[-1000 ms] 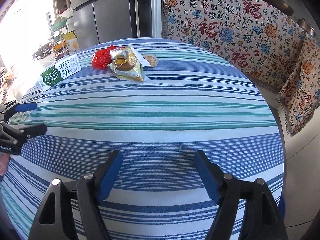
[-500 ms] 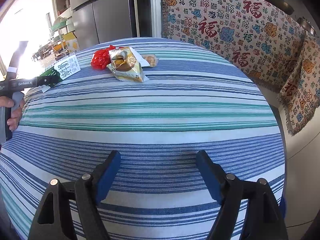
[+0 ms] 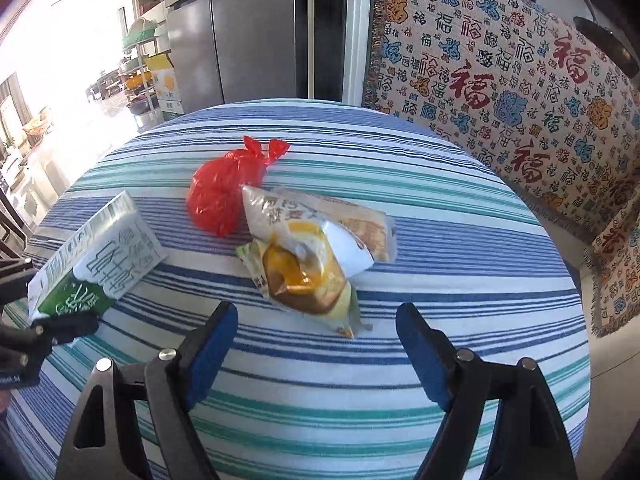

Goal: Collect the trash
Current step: 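Grasp the yellow snack wrapper with the right gripper while the left holds the carton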

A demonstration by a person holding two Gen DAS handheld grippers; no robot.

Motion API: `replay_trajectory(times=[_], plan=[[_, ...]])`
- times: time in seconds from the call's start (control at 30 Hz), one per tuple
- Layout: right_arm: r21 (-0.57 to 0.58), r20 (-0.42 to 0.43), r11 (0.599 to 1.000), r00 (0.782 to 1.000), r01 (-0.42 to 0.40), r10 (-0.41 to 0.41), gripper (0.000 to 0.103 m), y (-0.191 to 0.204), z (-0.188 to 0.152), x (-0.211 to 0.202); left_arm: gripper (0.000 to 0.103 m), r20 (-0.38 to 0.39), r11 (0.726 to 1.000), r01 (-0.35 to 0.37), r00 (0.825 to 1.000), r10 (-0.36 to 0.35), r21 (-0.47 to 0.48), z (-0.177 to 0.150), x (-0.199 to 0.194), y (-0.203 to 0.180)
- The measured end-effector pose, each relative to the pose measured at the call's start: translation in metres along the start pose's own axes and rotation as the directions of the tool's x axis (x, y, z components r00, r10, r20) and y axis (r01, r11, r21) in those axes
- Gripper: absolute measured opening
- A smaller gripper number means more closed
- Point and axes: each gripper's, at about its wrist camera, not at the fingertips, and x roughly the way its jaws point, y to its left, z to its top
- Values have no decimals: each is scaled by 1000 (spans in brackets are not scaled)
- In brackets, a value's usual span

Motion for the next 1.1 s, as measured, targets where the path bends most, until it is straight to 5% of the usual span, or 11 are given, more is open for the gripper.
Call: replay_trajectory(times=[0.03,0.2,0.4,0.57,0.67,0.73,0.93,1.03,1.1], plan=[[3,-14,1000,1000,1,-1,33,0,0,-1,43,-4,1000,-1,1000,1,-3,1,1,-1],[35,7,999,1000,-2,1,30,2,-17,-38,43,-7,1000,-17,1000,17,-19,4,4,-6],[76,-62,997,998,-5,10,30,-6,-56,-72,43,-11,999,-38,999,38,14,-1,3,-19],[216,-96,972,989,-90,113,30,-24,-76,-91,43,-12,999,-31,999,32,41,-2,2,-28],[364,-70,911,970,-193,233,22,-40,-85,-97,43,-21,999,-4,1000,5,42,-1,0,-30],[439,-58,880,971,-183,231,22,-52,-90,-96,43,-31,999,21,999,-20,30,-1,0,-29],[351,-84,936,996,15,16,25,-61,-89,-105,44,-45,999,39,998,-39,-4,0,2,-22],[253,-66,967,998,24,-7,60,-50,-85,-116,57,-44,998,55,998,-55,-9,4,2,-22],[145,-52,989,998,32,-25,65,-33,-79,-119,65,-23,998,59,998,-59,1,6,-1,-25]])
